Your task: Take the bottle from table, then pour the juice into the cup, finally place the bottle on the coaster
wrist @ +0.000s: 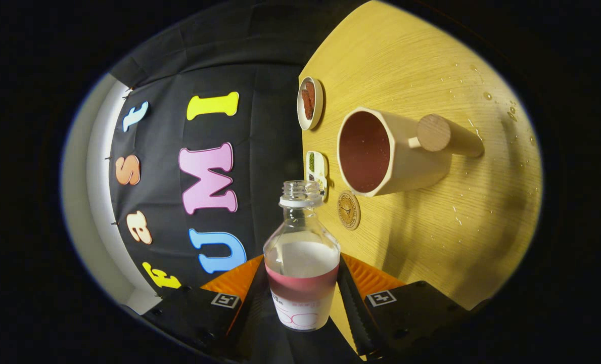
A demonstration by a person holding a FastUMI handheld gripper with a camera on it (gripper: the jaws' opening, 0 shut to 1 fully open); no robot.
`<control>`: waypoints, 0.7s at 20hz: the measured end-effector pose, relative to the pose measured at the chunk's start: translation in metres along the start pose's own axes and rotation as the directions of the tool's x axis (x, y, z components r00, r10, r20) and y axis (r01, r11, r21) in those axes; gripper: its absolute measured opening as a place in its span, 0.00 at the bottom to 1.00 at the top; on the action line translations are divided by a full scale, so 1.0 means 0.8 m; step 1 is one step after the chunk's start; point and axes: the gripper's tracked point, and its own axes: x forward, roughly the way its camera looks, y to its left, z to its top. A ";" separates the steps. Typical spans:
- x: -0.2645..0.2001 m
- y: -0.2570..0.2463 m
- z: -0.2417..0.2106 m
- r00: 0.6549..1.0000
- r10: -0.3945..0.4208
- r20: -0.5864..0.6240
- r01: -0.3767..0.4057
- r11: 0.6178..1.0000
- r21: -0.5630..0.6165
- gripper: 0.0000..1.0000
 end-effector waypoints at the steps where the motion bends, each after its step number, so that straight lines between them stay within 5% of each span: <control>1: 0.000 0.000 0.000 1.000 0.001 0.004 -0.001 1.000 0.009 0.76; 14: 0.001 0.009 0.002 1.000 0.017 0.009 -0.018 0.992 0.124 0.76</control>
